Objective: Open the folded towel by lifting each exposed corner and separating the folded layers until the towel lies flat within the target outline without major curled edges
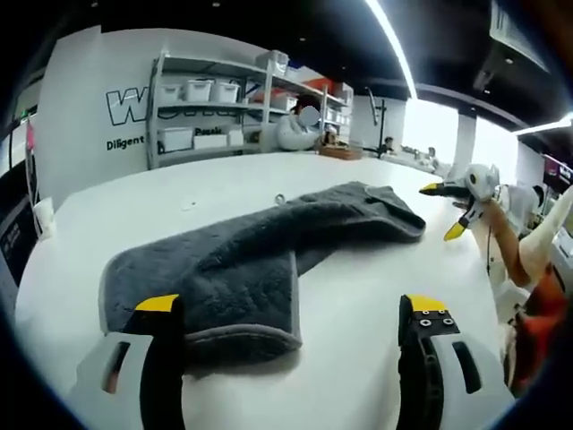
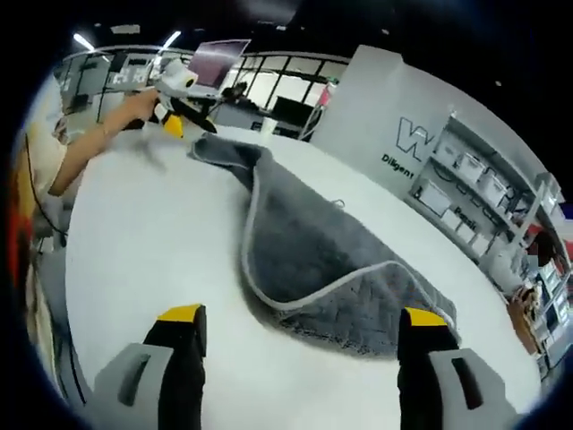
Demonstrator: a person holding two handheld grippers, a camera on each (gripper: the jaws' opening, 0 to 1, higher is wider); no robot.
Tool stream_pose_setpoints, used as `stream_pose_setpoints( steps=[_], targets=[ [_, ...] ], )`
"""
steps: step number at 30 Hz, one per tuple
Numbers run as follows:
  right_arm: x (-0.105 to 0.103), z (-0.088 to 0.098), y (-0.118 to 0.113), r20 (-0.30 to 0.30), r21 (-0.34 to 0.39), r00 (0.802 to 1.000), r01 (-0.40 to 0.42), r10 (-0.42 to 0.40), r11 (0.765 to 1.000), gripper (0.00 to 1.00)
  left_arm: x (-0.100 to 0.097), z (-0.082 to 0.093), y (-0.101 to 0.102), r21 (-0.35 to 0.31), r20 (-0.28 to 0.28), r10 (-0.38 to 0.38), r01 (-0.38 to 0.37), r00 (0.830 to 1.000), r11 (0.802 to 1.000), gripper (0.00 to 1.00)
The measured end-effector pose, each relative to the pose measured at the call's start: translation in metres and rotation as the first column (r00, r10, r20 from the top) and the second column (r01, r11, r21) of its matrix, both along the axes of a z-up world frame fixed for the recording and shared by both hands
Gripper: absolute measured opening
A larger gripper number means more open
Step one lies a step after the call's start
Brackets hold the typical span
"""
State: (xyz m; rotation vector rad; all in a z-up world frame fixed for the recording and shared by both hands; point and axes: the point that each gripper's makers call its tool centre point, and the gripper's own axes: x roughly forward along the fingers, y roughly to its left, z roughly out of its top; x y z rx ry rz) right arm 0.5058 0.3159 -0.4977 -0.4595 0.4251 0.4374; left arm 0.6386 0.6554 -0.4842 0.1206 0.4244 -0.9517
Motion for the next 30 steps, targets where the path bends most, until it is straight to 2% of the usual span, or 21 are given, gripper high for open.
stream_pose_setpoints(
  steps=[3,9,11,14,16,18,22,24,26,30],
  targets=[
    [-0.002,-0.002,0.002,-0.019,0.038,1.0,0.003,-0.002,0.999,0.99,0.0,0.001,0.002,0.003,0.003,0.0,0.0,1.0,1.0,0.98],
    [-0.006,-0.002,-0.004,-0.03,0.028,0.999,0.03,-0.03,0.999,0.99,0.004,0.007,0.01,-0.009,0.017,0.043,-0.043,0.999,0.999,0.98],
    [-0.008,0.001,-0.006,-0.023,0.031,0.999,0.035,-0.034,0.999,0.99,0.007,0.002,0.017,0.032,0.026,0.093,-0.094,0.995,0.995,0.97],
    [-0.011,0.006,-0.007,-0.011,0.034,0.999,0.04,-0.039,0.999,0.99,0.008,-0.004,0.023,0.043,0.011,0.172,-0.172,0.985,0.984,0.95],
    [-0.013,0.01,-0.008,0.0,0.034,0.999,0.041,-0.041,0.999,0.99,0.007,-0.002,0.025,0.006,0.025,0.22,-0.22,0.975,0.975,0.94],
    [-0.014,0.012,-0.009,0.008,0.036,0.999,0.044,-0.045,0.998,0.99,0.0,-0.005,0.026,-0.012,0.013,0.246,-0.246,0.969,0.969,0.93],
    [-0.017,0.015,-0.01,0.014,0.035,0.999,0.052,-0.052,0.998,0.97,-0.009,-0.006,0.033,-0.024,0.029,0.338,-0.337,0.941,0.941,0.91],
    [-0.018,0.015,-0.009,0.014,0.034,0.999,0.048,-0.048,0.998,0.97,-0.016,-0.005,0.036,-0.026,0.043,0.392,-0.391,0.919,0.92,0.91],
    [-0.019,0.016,-0.007,0.016,0.032,0.999,0.043,-0.043,0.999,0.97,-0.02,0.001,0.035,-0.068,0.065,0.431,-0.427,0.9,0.902,0.89],
    [-0.02,0.019,-0.005,0.024,0.023,0.999,0.038,-0.039,0.999,0.96,-0.027,0.008,0.032,-0.105,0.083,0.487,-0.478,0.869,0.872,0.82]
  ],
)
